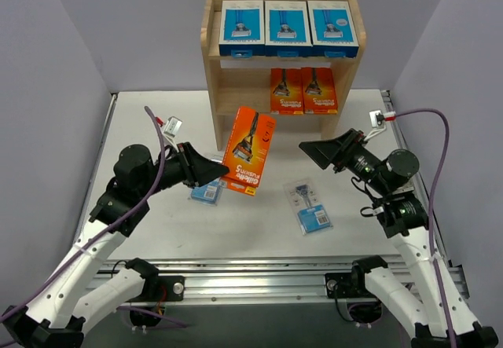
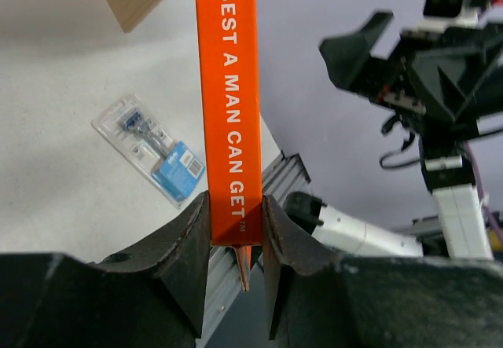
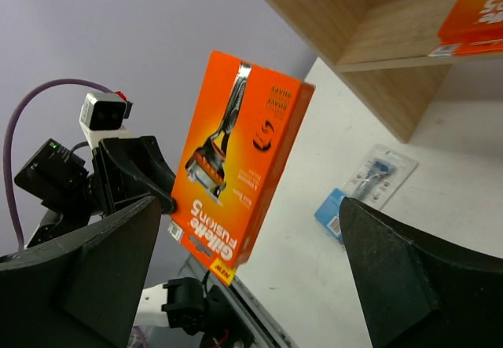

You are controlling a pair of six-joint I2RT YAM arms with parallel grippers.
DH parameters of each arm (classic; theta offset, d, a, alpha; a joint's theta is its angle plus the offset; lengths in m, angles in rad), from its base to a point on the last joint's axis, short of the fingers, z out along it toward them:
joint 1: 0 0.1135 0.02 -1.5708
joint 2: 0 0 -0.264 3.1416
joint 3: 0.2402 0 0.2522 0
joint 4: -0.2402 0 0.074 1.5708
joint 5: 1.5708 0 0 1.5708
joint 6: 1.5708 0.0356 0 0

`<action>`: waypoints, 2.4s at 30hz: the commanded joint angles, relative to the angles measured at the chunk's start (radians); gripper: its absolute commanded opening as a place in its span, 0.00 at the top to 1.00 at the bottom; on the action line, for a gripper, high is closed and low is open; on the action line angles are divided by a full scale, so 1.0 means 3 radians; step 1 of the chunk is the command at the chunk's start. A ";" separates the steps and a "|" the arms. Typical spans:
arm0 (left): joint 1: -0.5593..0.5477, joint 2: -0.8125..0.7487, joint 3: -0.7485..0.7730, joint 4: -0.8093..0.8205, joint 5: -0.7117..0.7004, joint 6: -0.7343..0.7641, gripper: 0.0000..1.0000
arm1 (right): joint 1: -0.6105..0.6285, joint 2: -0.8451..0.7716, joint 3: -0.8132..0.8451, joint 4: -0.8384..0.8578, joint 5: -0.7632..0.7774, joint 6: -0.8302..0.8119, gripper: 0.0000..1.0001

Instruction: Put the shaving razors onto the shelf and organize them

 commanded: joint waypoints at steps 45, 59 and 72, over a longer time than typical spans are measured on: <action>-0.0753 0.3374 0.2009 0.2441 -0.1538 -0.0984 0.98 | 0.2462 -0.1230 0.1168 -0.2638 0.3171 -0.1092 0.04; -0.0748 0.3912 0.2719 0.2237 -0.1390 -0.0978 0.98 | 0.2468 -0.1112 0.1204 -0.2716 0.3872 -0.1256 0.04; -0.0769 0.4224 0.3087 0.2042 -0.1314 -0.0984 0.98 | 0.2468 -0.1225 0.1163 -0.2767 0.4016 -0.1210 0.04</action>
